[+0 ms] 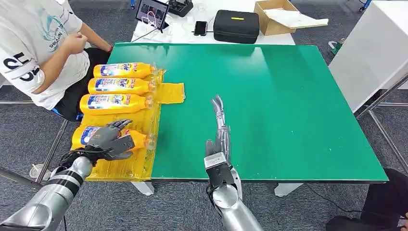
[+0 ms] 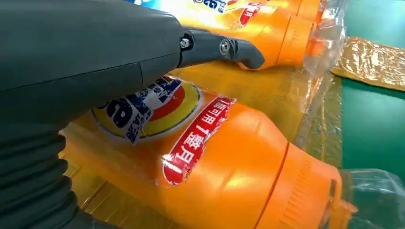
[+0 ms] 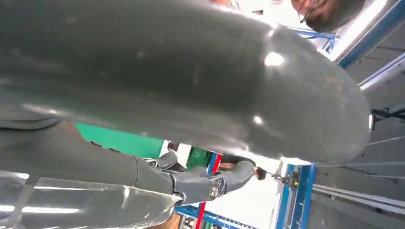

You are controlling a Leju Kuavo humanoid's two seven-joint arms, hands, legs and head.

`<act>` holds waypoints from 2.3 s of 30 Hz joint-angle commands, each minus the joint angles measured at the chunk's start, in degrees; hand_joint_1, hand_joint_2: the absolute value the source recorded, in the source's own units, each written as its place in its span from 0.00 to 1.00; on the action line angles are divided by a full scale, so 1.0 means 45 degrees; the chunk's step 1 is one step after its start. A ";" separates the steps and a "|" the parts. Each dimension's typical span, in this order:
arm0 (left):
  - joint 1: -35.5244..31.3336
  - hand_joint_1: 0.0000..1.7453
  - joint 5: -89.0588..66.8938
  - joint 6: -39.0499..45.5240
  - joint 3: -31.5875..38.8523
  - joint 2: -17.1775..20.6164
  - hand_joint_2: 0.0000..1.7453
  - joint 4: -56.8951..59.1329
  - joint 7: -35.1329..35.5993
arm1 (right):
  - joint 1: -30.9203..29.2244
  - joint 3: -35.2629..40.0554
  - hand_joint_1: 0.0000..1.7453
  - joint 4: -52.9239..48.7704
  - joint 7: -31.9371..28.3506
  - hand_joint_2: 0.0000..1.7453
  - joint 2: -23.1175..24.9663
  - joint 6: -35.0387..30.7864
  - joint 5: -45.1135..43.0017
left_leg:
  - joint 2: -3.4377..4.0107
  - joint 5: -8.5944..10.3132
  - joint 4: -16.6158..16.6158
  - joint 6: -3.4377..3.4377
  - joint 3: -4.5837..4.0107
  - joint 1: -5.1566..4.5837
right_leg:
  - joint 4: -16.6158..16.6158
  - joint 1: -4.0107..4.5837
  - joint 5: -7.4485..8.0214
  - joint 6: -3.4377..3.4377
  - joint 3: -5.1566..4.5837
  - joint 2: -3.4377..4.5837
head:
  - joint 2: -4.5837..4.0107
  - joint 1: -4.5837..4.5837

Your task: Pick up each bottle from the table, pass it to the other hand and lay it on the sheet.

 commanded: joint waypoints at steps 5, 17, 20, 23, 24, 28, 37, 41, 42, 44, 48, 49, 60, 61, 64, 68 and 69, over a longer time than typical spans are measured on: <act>0.0520 0.00 0.0891 -0.1568 0.0174 0.0388 0.00 0.0572 -0.0603 | -0.0690 -0.0076 0.00 0.1537 -0.0138 0.00 -0.0041 0.0173 -0.0180 | 0.0057 0.0006 -0.0024 0.0002 0.0067 -0.0008 | -0.0023 -0.0002 0.0011 -0.0013 0.0050 0.0042 | 0.0000 -0.0005; 0.2337 0.00 0.7042 0.0376 0.2948 -0.1563 0.00 -0.3900 -0.0986 | -0.0433 -0.0203 0.00 0.1493 -0.0137 0.00 0.0082 -0.0376 0.0252 | 0.0046 0.0007 -0.0055 0.0016 0.0122 -0.0016 | -0.0055 -0.0006 0.0006 -0.0015 0.0112 0.0019 | 0.0005 -0.0009; 0.3598 0.00 1.0313 0.3520 0.5445 -0.3880 1.00 -0.9031 -0.0986 | 0.0397 -0.0161 0.00 0.0765 0.0072 0.00 0.0067 -0.1328 0.1292 | -0.0057 0.0020 -0.0001 0.0008 0.0038 -0.0007 | -0.0013 -0.0003 -0.0014 0.0001 0.0027 -0.0084 | 0.0000 -0.0005; 0.5005 0.00 1.1430 0.3529 0.5427 -0.4606 1.00 -1.2595 -0.0986 | 0.1237 -0.0322 0.00 0.0229 -0.0047 0.00 -0.0019 -0.1982 0.1658 | -0.0061 0.0016 0.0017 0.0013 -0.0041 -0.0002 | -0.0013 0.0001 -0.0013 0.0010 -0.0031 -0.0078 | 0.0000 0.0005; 0.5300 0.00 1.1401 0.3543 0.5345 -0.4676 1.00 -1.2888 -0.0986 | 0.1371 -0.0323 0.00 0.0164 -0.0079 0.00 -0.0086 -0.2028 0.1662 | -0.0034 -0.0008 0.0020 0.0021 -0.0019 -0.0006 | -0.0014 0.0000 -0.0025 0.0012 -0.0011 -0.0056 | 0.0000 0.0000; 0.7043 0.00 1.1563 0.2534 0.4830 -0.5097 1.00 -1.6099 -0.0986 | 0.2130 -0.0796 0.00 -0.0369 -0.0336 1.00 -0.0295 -0.2476 0.1931 | 0.0041 -0.0046 0.0014 0.0019 -0.0009 -0.0018 | -0.0014 -0.0010 -0.0011 0.0005 -0.0032 0.0030 | 0.0000 0.0000; 0.7212 0.00 1.1449 0.2698 0.4792 -0.5183 1.00 -1.6469 -0.0986 | 0.2190 -0.0877 0.00 -0.0468 -0.0338 1.00 -0.0306 -0.2478 0.1936 | 0.0041 -0.0068 0.0007 0.0001 -0.0014 -0.0005 | -0.0011 -0.0001 -0.0042 0.0010 -0.0038 0.0025 | 0.0000 0.0000; 0.8255 0.00 1.1528 0.2676 0.4379 -0.5256 1.00 -1.7409 -0.0986 | 0.2955 -0.2006 0.00 -0.1405 -0.0612 1.00 0.0066 -0.2594 0.2667 | 0.0043 -0.0063 0.0005 -0.0002 -0.0028 -0.0003 | -0.0013 0.0000 -0.0037 0.0014 -0.0052 0.0032 | 0.0000 0.0000; 0.8469 0.00 1.1479 0.2663 0.4313 -0.5223 1.00 -1.7322 -0.0986 | 0.3147 -0.2211 0.00 -0.1655 -0.0612 1.00 0.0151 -0.2594 0.2737 | 0.0040 -0.0060 0.0000 -0.0003 -0.0028 -0.0006 | -0.0015 -0.0004 -0.0036 0.0016 -0.0053 0.0031 | 0.0000 0.0000; 0.9573 0.00 1.1520 0.2724 0.3913 -0.5038 1.00 -1.6821 -0.0986 | 0.3996 -0.3041 0.00 -0.2996 -0.0612 1.00 0.0319 -0.2594 0.2876 | 0.0034 -0.0066 -0.0009 -0.0002 -0.0011 -0.0015 | -0.0016 -0.0013 -0.0048 0.0017 -0.0039 0.0022 | 0.0000 -0.0005; 1.0429 0.00 1.1420 0.2119 0.3996 -0.5141 1.00 -1.4904 -0.0986 | 0.5572 -0.4357 0.00 -0.5309 -0.0612 1.00 0.0751 -0.2594 0.2976 | 0.0008 -0.0089 -0.0024 0.0005 0.0041 -0.0026 | -0.0024 -0.0022 -0.0080 0.0014 0.0019 -0.0004 | 0.0000 -0.0005; 1.0458 0.00 1.1251 0.1977 0.3956 -0.5164 1.00 -1.4554 -0.0986 | 0.5756 -0.4581 0.00 -0.5642 -0.0612 1.00 0.0851 -0.2594 0.3105 | -0.0008 -0.0082 -0.0022 0.0004 0.0018 -0.0029 | -0.0020 -0.0027 -0.0081 0.0021 -0.0001 -0.0016 | 0.0000 0.0000; 1.0093 0.00 1.0915 0.1648 0.2854 -0.5482 1.00 -1.2677 -0.0883 | 0.5576 -0.4920 0.00 -0.5034 -0.0612 1.00 0.0942 -0.2594 0.2562 | 0.0007 -0.0126 -0.0021 0.0013 0.0060 -0.0019 | -0.0033 -0.0011 -0.0093 -0.0006 0.0036 -0.0016 | 0.0000 0.0000; 1.0101 0.00 1.0948 0.1642 0.2818 -0.5444 1.00 -1.2737 -0.0883 | 0.5573 -0.4936 0.00 -0.5032 -0.0612 1.00 0.0942 -0.2594 0.2599 | 0.0015 -0.0117 -0.0017 0.0009 0.0033 -0.0017 | -0.0028 -0.0012 -0.0082 -0.0002 0.0004 -0.0002 | 0.0000 0.0000; 1.0092 0.00 1.1291 0.1514 0.2880 -0.5474 1.00 -1.2859 -0.0867 | 0.5586 -0.4923 0.00 -0.4998 -0.0612 1.00 0.0942 -0.2594 0.2621 | 0.0022 -0.0112 -0.0008 0.0003 0.0008 -0.0012 | -0.0022 -0.0009 -0.0072 0.0001 -0.0024 0.0012 | 0.0000 0.0000; 1.0091 0.00 1.1397 0.1549 0.2889 -0.5443 1.00 -1.3062 -0.0871 | 0.5564 -0.4883 0.00 -0.4747 -0.0612 1.00 0.0942 -0.2594 0.2532 | 0.0025 -0.0118 -0.0011 0.0005 0.0027 -0.0011 | -0.0026 -0.0006 -0.0078 -0.0001 -0.0006 0.0011 | 0.0000 0.0000; 1.0091 0.00 1.1397 0.1549 0.2889 -0.5443 1.00 -1.3062 -0.0871 | 0.5564 -0.4883 0.00 -0.4747 -0.0612 1.00 0.0942 -0.2594 0.2532 | 0.0029 -0.0109 -0.0008 0.0002 0.0002 -0.0012 | -0.0023 -0.0009 -0.0067 0.0004 -0.0033 0.0020 | 0.0000 0.0000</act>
